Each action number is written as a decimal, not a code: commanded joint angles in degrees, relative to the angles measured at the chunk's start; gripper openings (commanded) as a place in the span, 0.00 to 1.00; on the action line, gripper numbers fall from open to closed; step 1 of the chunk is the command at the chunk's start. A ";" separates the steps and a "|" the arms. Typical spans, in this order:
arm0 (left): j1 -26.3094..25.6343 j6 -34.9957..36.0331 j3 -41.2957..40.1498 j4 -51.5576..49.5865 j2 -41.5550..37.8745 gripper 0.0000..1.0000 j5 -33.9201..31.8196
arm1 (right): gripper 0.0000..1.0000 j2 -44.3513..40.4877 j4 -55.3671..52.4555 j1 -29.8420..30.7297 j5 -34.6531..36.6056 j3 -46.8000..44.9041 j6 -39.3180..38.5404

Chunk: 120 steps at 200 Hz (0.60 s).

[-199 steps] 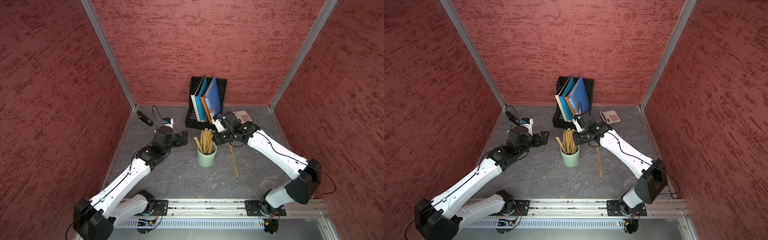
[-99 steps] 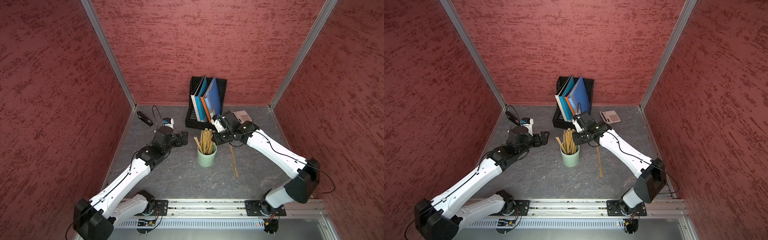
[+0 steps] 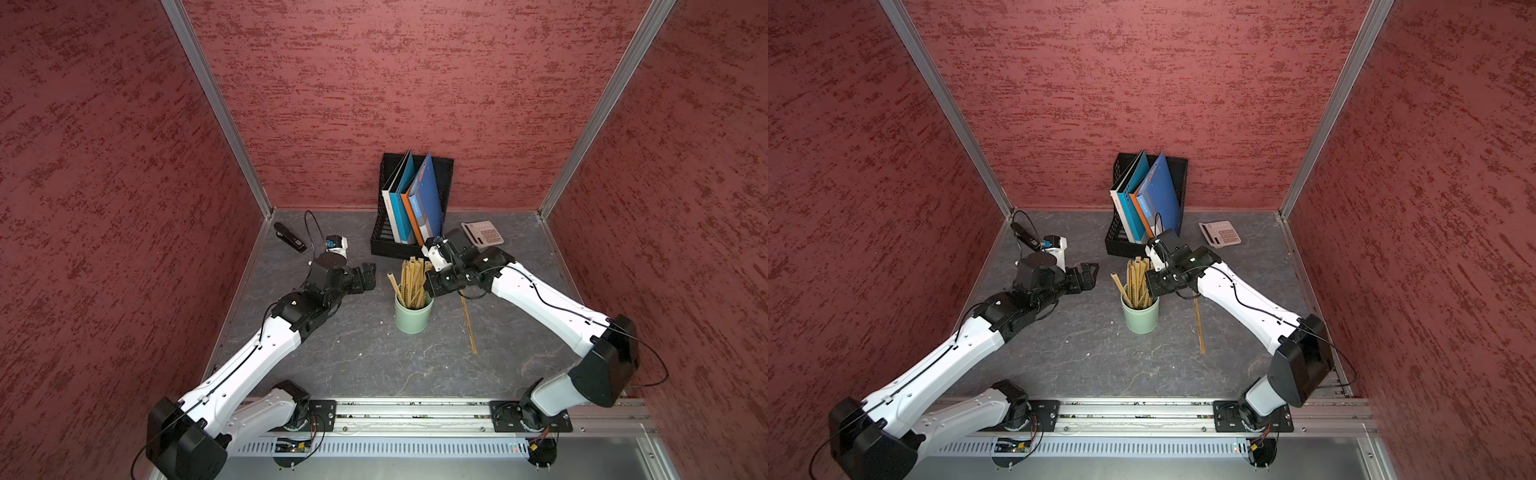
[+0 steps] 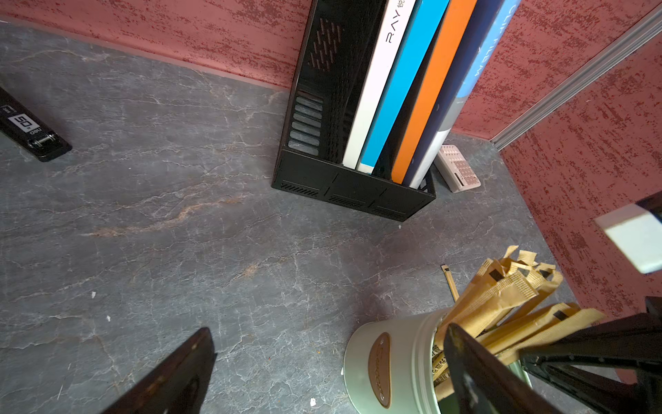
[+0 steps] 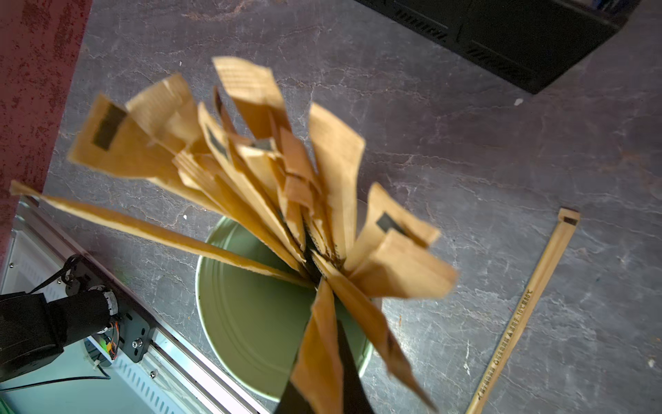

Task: Take the straws out of the storage container
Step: Pick up the straw from the container.

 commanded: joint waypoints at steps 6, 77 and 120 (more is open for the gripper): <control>0.23 0.78 -0.03 1.04 0.02 1.00 -0.27 | 0.04 -1.49 1.46 0.10 -0.68 0.04 0.34; 0.18 0.79 0.28 1.30 0.45 1.00 -0.17 | 0.03 -4.11 -4.49 0.11 1.05 4.81 -0.55; 0.18 0.65 0.29 1.92 0.97 1.00 0.25 | 0.03 -6.07 -11.66 0.10 2.57 10.44 -2.01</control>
